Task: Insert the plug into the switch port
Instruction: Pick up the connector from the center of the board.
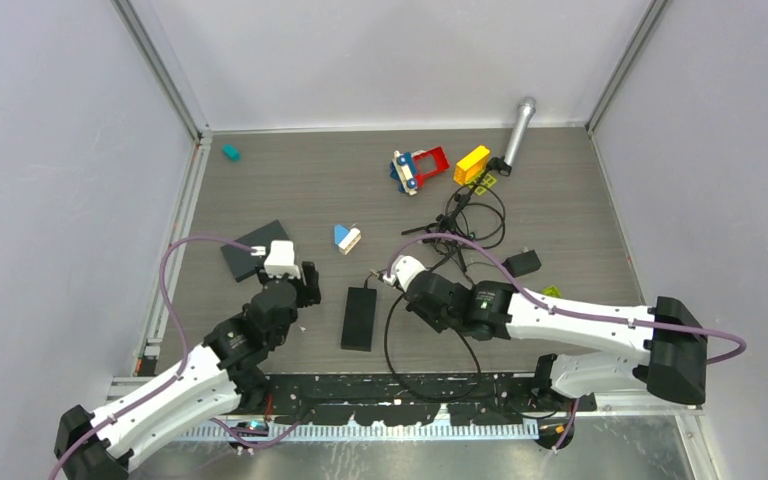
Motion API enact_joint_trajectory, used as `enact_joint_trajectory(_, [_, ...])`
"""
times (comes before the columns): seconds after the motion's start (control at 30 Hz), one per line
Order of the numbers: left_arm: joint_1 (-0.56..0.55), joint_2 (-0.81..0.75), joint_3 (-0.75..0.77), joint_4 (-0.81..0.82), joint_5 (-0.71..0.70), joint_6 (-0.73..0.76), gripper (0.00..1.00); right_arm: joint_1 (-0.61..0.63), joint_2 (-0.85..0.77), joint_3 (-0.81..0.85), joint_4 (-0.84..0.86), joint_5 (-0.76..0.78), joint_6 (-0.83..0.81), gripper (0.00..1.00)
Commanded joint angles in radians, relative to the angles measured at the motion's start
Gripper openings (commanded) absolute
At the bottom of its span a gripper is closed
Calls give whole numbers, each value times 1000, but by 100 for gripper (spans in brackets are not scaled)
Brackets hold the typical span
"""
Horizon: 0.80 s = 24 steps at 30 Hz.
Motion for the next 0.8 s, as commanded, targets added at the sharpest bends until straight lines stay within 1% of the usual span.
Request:
enact_joint_trajectory(0.0, [3,-50,0,9,29,-21,65,7,-68,-56,105,62,-46,6])
enact_joint_trajectory(0.07, [2,-75,31,-19,109,-60,66,8,-114,-77,140,62,-63,4])
enact_joint_trajectory(0.17, [3,-137,75,-9,251,-124,69,7,-188,-99,200,52,-93,2])
enact_joint_trajectory(0.23, [3,-178,91,34,339,-168,72,7,-233,-116,246,15,-121,1])
enact_joint_trajectory(0.3, [3,-199,89,114,442,-184,77,7,-275,-142,295,-25,-148,1])
enact_joint_trajectory(0.4, [3,-181,107,185,559,-199,81,8,-326,-166,354,-62,-153,0])
enact_joint_trajectory(0.57, [3,-132,151,280,782,-214,81,8,-382,-166,385,-71,-136,0])
enact_joint_trajectory(0.77, [3,-87,139,420,947,-227,79,8,-413,-141,388,-124,-120,0])
